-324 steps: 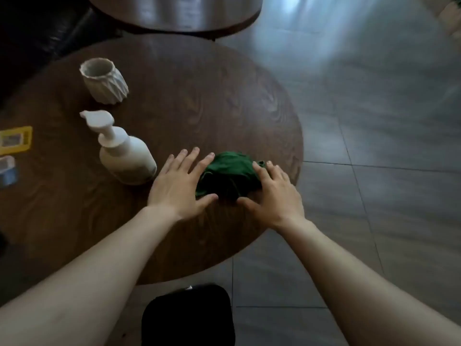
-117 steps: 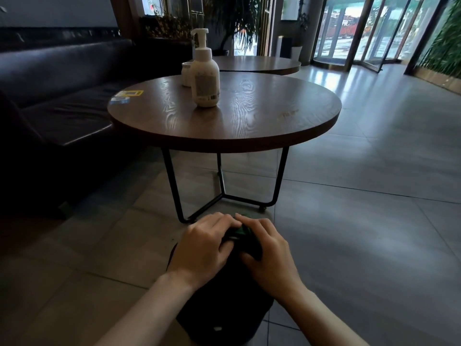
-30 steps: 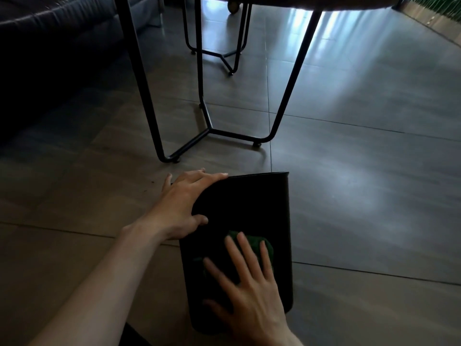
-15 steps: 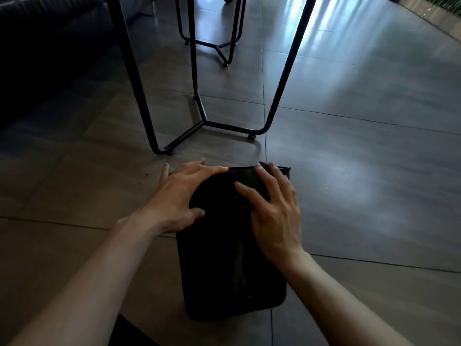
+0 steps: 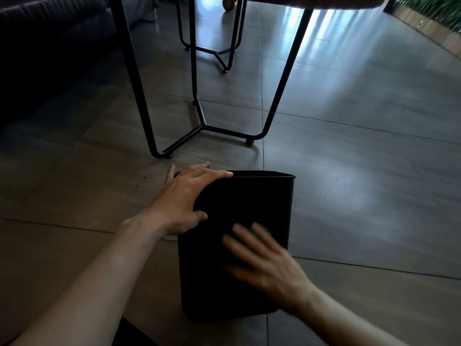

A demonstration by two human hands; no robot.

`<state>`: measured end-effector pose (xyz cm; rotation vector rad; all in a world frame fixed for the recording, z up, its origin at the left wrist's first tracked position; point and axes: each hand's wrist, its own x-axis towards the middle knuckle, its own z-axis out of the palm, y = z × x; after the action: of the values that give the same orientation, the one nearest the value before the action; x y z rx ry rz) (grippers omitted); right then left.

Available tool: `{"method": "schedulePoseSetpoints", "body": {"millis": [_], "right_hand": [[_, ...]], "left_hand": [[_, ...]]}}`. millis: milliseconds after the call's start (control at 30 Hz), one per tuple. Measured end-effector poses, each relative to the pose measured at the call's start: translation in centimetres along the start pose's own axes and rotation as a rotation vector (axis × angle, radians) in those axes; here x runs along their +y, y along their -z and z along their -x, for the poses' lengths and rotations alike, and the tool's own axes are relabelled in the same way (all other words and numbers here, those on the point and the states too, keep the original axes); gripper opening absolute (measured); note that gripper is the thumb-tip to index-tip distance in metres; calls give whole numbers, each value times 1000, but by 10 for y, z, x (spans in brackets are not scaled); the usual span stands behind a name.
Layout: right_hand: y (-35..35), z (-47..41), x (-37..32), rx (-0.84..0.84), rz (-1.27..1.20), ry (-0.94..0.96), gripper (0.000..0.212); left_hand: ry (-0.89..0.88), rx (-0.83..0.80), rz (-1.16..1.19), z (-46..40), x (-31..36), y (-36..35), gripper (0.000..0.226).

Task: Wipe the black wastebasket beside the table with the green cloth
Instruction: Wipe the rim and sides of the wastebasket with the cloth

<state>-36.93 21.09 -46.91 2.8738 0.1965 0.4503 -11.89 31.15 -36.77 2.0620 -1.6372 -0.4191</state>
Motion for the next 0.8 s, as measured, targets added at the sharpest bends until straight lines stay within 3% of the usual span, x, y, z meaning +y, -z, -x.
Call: {"method": "schedulePoseSetpoints", "body": {"millis": [100, 167, 233, 333, 400, 500, 600, 733, 800], "right_hand": [[23, -41, 36, 185, -66, -443, 42], [25, -54, 37, 199, -55, -551, 47], [13, -43, 15, 109, -28, -417, 55], [-12, 4, -31, -125, 3, -41, 60], [-23, 38, -49, -213, 108, 159, 45], [-18, 48, -37, -171, 110, 234, 28], [1, 15, 7, -28, -25, 33, 30], [25, -43, 57, 260, -122, -464, 34], [20, -55, 57, 267, -112, -520, 36]], "left_hand": [[-11, 8, -10, -2, 1, -2, 102], [-16, 11, -18, -2, 2, -3, 102], [-13, 5, -19, -2, 1, -4, 101], [-8, 3, -18, -3, -1, -4, 103], [-13, 7, -21, -2, -2, -5, 104], [-14, 12, -16, -4, -1, -6, 104], [-22, 11, -6, -7, -1, -6, 102], [-37, 13, -3, -9, -2, -7, 100], [-30, 16, -4, -10, -3, -7, 99]]}}
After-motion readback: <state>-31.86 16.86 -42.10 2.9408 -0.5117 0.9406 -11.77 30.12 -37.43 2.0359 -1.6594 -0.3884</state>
